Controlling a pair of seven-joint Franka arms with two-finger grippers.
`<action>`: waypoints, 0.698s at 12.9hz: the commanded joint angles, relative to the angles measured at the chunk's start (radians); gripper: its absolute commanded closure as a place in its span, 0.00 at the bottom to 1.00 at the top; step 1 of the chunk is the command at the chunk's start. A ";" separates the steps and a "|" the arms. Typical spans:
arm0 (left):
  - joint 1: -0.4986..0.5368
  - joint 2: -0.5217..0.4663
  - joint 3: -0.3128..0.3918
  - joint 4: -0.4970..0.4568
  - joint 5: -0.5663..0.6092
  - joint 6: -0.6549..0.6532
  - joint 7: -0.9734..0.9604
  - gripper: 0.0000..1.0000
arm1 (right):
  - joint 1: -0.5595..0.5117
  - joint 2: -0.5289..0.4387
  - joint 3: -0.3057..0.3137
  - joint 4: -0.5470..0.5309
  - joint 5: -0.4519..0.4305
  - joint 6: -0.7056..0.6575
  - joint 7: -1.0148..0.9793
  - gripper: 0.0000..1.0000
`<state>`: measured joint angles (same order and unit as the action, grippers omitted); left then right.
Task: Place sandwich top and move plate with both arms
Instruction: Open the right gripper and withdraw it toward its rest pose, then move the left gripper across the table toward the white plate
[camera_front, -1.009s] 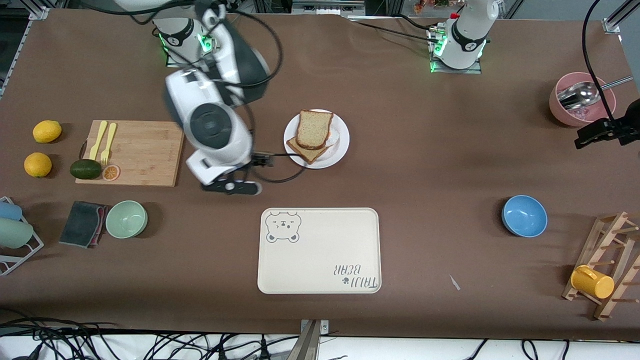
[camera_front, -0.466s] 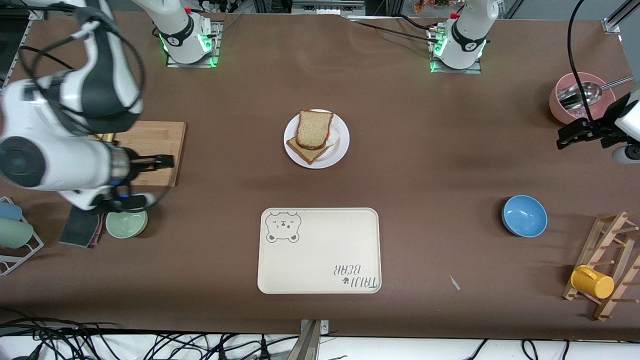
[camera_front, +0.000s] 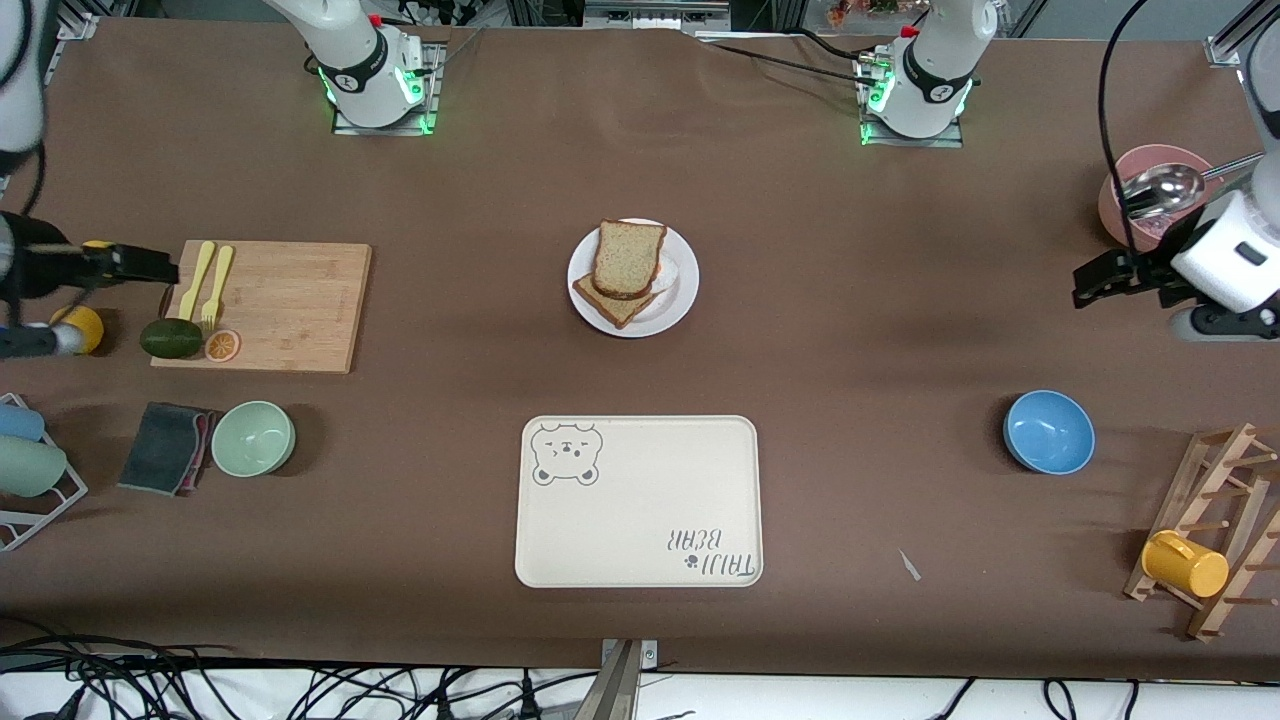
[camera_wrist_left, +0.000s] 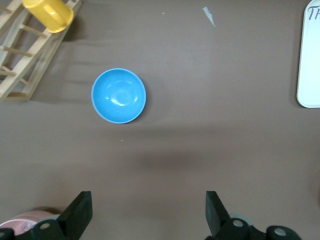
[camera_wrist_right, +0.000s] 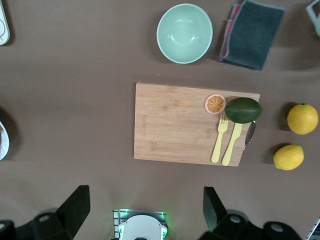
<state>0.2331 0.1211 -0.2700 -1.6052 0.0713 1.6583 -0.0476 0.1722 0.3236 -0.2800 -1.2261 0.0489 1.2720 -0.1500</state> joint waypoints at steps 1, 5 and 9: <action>-0.064 0.075 -0.001 0.017 0.010 0.017 -0.070 0.00 | -0.023 -0.099 0.018 -0.094 0.006 0.016 -0.010 0.00; -0.096 0.189 -0.001 0.114 -0.005 0.024 -0.121 0.00 | -0.118 -0.180 0.116 -0.208 -0.004 0.183 -0.003 0.00; -0.118 0.239 -0.003 0.116 -0.118 0.027 -0.121 0.00 | -0.212 -0.330 0.211 -0.412 -0.007 0.412 -0.010 0.00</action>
<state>0.1275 0.3220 -0.2742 -1.5297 0.0221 1.6994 -0.1617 0.0072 0.1010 -0.1225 -1.5309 0.0472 1.6330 -0.1545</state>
